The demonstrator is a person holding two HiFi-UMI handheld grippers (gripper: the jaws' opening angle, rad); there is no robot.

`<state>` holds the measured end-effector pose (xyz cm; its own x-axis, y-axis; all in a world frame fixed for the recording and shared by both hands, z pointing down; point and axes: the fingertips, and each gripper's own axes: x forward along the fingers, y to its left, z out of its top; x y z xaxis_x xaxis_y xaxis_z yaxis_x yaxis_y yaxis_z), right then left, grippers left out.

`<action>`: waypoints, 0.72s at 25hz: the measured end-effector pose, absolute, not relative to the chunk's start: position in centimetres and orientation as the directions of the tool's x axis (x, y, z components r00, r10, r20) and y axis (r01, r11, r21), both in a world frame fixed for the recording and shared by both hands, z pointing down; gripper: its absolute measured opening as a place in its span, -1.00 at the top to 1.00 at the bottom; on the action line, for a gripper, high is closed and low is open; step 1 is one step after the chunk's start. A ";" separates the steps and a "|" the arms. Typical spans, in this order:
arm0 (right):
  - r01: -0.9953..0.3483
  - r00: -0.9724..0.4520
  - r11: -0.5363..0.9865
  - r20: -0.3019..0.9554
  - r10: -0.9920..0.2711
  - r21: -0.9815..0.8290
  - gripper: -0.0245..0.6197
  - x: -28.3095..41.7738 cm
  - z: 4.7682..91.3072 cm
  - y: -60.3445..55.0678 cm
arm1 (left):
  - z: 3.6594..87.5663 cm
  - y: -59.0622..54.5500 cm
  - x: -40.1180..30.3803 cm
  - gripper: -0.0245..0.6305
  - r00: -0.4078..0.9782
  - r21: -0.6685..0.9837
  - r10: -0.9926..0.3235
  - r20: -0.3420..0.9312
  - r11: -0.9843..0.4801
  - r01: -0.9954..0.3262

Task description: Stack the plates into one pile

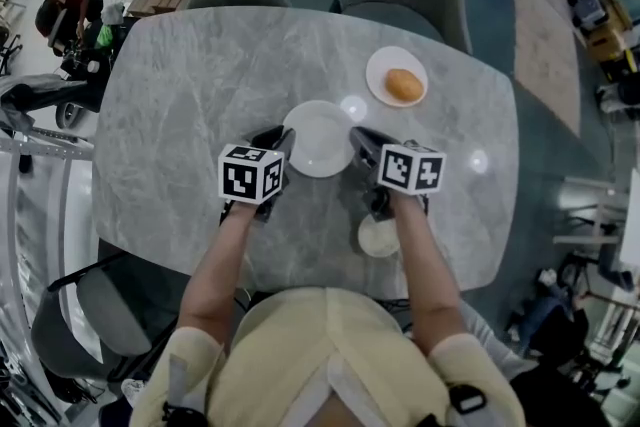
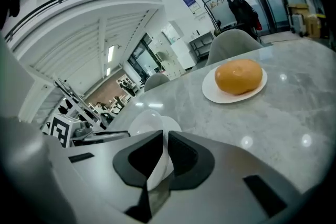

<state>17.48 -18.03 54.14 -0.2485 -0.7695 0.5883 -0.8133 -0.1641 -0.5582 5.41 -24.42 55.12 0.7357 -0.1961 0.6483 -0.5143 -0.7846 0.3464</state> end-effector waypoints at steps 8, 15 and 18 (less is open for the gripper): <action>-0.890 -0.147 -0.199 0.671 -0.727 -0.410 0.85 17.7 56.2 -18.8 | 56.5 -24.8 5.6 0.69 0.640 0.108 -0.251 0.726 -0.878 -0.466; -0.961 -0.014 -0.183 0.697 -0.717 -0.207 0.75 18.3 55.9 -18.8 | 55.7 -25.4 5.7 0.68 0.658 -0.004 -0.346 0.669 -0.887 -0.462; -0.967 -0.015 -0.166 0.695 -0.719 -0.193 0.72 18.1 54.9 -18.5 | 54.2 -25.7 5.1 0.69 0.677 0.003 -0.370 0.636 -0.876 -0.483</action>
